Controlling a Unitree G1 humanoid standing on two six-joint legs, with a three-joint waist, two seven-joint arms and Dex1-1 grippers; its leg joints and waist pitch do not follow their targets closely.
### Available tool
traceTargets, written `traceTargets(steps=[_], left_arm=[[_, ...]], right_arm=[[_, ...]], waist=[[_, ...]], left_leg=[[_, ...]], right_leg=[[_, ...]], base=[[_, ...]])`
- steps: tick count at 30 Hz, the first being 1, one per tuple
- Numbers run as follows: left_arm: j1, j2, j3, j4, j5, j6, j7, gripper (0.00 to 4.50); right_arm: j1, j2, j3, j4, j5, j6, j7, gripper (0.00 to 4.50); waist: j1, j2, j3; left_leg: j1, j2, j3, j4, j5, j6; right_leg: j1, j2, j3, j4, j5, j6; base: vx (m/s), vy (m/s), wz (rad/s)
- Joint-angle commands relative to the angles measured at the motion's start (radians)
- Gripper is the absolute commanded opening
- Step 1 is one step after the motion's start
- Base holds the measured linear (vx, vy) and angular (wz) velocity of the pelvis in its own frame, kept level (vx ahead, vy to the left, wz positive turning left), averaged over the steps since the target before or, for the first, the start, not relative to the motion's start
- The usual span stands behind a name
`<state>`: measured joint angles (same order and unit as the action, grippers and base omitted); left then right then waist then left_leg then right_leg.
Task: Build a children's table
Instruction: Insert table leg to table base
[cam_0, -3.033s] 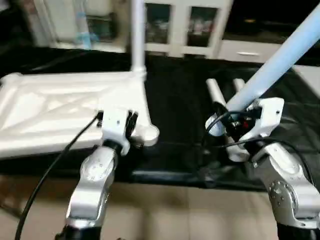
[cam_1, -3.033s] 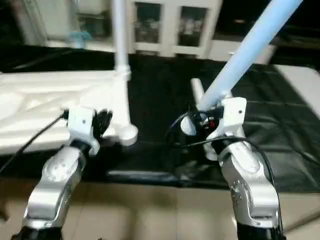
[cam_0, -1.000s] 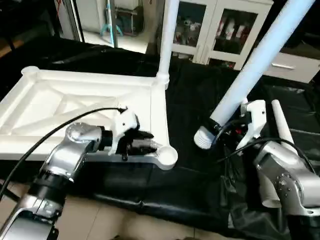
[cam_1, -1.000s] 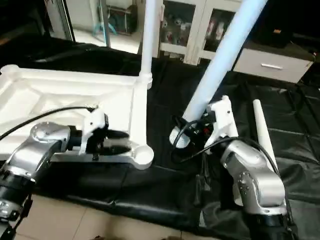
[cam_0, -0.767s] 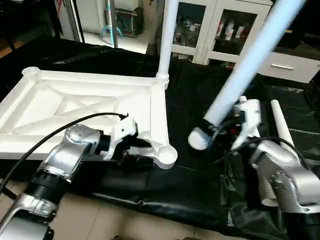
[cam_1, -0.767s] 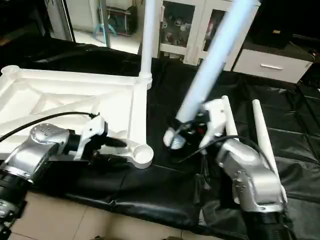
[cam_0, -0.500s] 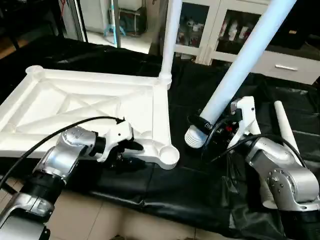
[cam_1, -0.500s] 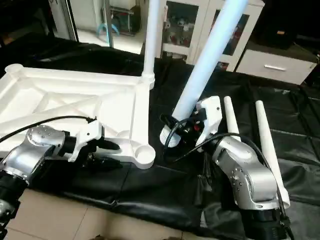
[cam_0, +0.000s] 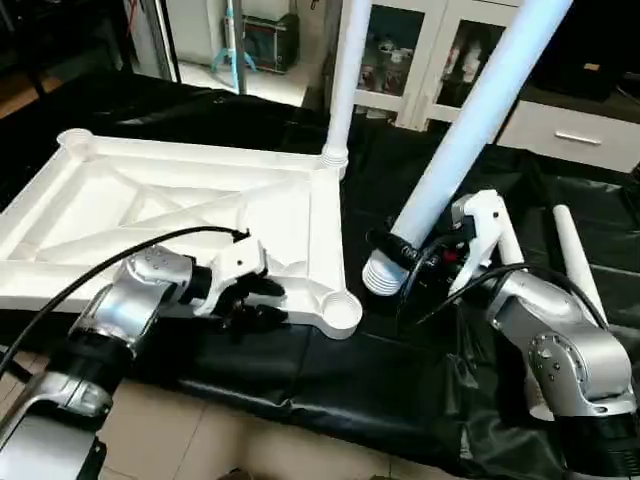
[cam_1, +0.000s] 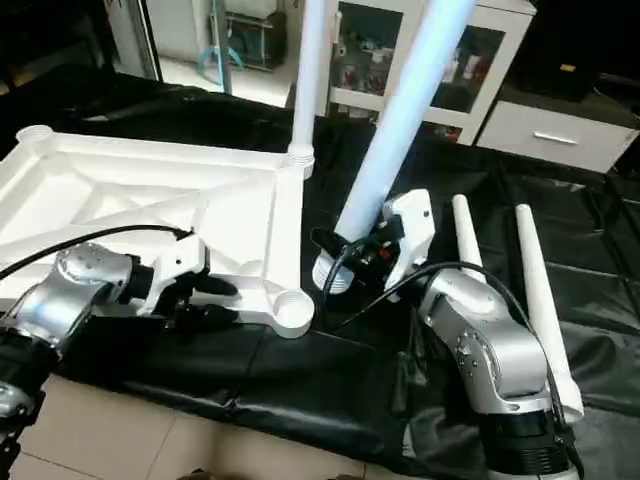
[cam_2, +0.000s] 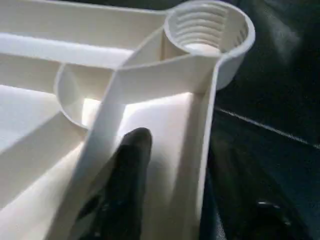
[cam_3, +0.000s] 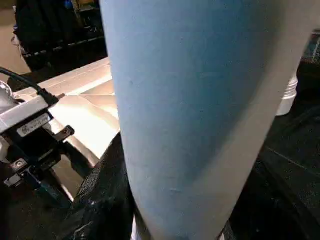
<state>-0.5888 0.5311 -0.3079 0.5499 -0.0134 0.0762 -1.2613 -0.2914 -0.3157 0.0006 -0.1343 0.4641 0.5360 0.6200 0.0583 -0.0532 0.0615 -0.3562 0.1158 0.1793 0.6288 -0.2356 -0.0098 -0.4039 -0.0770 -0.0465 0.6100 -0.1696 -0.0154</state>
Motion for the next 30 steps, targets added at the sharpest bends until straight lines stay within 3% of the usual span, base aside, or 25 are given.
traceTargets(steps=[1, 3, 8, 22, 27, 30], left_arm=[[-0.010, 0.000, -0.008, 0.006, 0.017, -0.013, 0.003, 1.82], [-0.013, -0.002, -0.004, 0.016, 0.018, -0.019, 0.003, 1.48], [-0.008, 0.010, -0.018, 0.027, 0.035, -0.044, -0.005, 1.23], [-0.003, 0.043, -0.044, 0.041, 0.077, -0.095, -0.019, 0.09], [0.007, 0.024, -0.028, 0.017, 0.065, -0.073, 0.002, 0.00], [0.034, -0.027, -0.022, -0.072, 0.034, -0.025, 0.024, 0.00]], right_arm=[[-0.019, -0.010, -0.008, -0.002, 0.004, -0.010, 0.008, 1.87], [-0.022, -0.011, -0.007, -0.001, 0.004, -0.009, 0.012, 1.87], [-0.020, -0.012, -0.005, -0.008, 0.004, -0.004, 0.013, 1.87], [-0.028, -0.004, -0.007, 0.006, 0.000, -0.012, 0.011, 1.87], [-0.034, 0.007, -0.009, 0.014, 0.007, -0.011, 0.008, 1.87], [-0.056, 0.033, -0.005, 0.019, 0.039, 0.041, -0.003, 1.87]], waist=[[0.001, 0.006, -0.059], [0.000, 0.005, -0.058], [0.000, 0.006, -0.055], [-0.002, 0.009, -0.055], [-0.012, 0.011, -0.058], [-0.012, 0.012, -0.058]], left_leg=[[0.017, 0.116, -0.045, -0.105, -0.168, -0.034], [0.016, 0.117, -0.045, -0.105, -0.178, -0.035], [0.017, 0.118, -0.048, -0.108, -0.225, -0.050], [0.015, 0.118, -0.050, -0.112, -0.236, -0.059], [0.014, 0.117, -0.048, -0.110, -0.203, -0.053], [0.015, 0.119, -0.047, -0.107, -0.190, -0.047]], right_leg=[[0.038, -0.104, 0.058, -0.059, -0.187, -0.239], [0.038, -0.105, 0.058, -0.061, -0.202, -0.238], [0.034, -0.106, 0.060, -0.069, -0.279, -0.217], [0.034, -0.106, 0.061, -0.069, -0.272, -0.213], [0.038, -0.105, 0.060, -0.061, -0.200, -0.241], [0.039, -0.107, 0.060, -0.060, -0.175, -0.265]], base=[[0.000, 0.000, 0.00], [0.000, 0.000, 0.00], [0.000, 0.000, 0.00], [0.000, 0.000, 0.00], [0.000, 0.000, 0.00], [0.000, 0.000, 0.00]])
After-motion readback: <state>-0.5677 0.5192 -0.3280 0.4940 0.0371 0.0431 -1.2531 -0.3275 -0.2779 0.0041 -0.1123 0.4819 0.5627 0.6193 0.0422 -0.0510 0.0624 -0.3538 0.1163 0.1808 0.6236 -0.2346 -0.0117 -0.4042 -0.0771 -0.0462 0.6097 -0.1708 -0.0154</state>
